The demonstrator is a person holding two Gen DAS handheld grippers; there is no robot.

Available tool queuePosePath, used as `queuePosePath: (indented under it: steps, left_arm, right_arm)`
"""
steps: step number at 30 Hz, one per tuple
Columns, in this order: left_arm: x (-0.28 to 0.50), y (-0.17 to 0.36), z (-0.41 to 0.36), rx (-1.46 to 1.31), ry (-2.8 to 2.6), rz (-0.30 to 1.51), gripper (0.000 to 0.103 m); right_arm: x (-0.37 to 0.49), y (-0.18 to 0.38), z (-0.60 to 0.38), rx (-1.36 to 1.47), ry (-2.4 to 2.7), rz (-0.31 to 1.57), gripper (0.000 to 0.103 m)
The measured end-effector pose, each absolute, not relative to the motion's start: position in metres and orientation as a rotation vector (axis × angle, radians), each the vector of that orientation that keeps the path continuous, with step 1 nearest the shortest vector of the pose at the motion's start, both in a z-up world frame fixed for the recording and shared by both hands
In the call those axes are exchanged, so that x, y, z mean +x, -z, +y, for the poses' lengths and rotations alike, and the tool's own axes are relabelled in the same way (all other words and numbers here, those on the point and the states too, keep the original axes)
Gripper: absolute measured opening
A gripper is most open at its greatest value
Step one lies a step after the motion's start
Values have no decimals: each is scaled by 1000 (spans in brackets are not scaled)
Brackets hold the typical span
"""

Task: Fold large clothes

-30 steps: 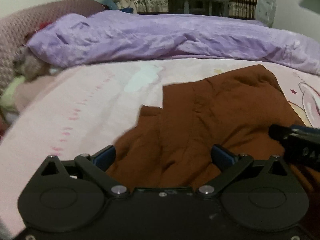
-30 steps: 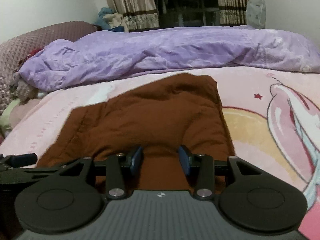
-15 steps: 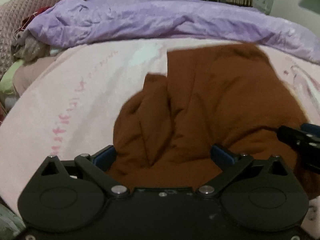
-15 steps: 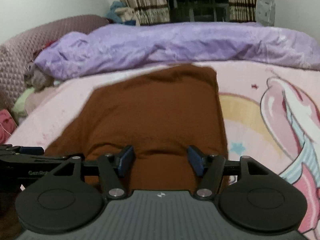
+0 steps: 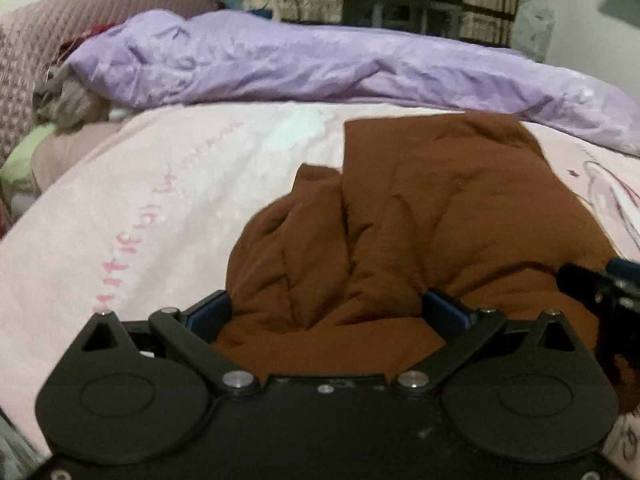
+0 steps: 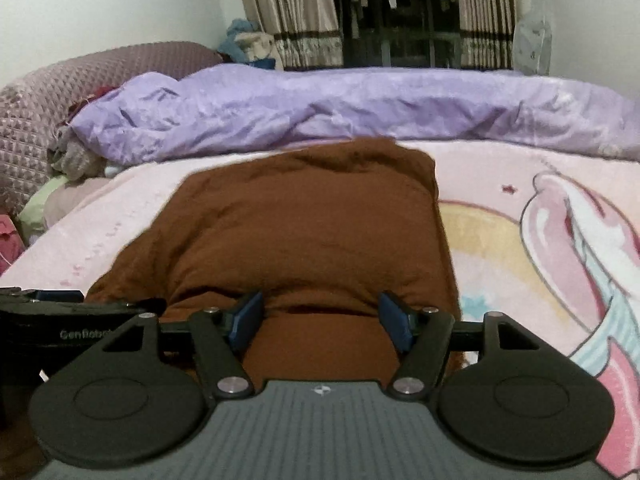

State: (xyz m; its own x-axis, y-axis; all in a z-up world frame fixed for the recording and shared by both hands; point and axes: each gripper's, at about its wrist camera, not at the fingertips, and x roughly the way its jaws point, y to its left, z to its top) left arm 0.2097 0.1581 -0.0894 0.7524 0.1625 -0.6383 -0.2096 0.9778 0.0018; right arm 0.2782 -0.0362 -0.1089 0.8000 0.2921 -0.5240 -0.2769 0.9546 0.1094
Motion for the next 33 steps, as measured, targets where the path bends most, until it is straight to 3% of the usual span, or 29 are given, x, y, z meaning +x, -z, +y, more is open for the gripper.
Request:
queuePosePath:
  steps: [6,11,18,33]
  left_arm:
    - [183,53,159,-60,-156,713,103]
    - [181,55,154,-15,-159,765,103]
    - [199,94,154,-44,-163,825,103]
    - [185,82,155,-52,-169,784,103]
  right_arm:
    - [258,84,-52,4,-314,601,77]
    - [256,88,-60,55,-361,686,55]
    - [268,115,-51,11,-352,707,58]
    - [254,102,-49,2,-303,656,73]
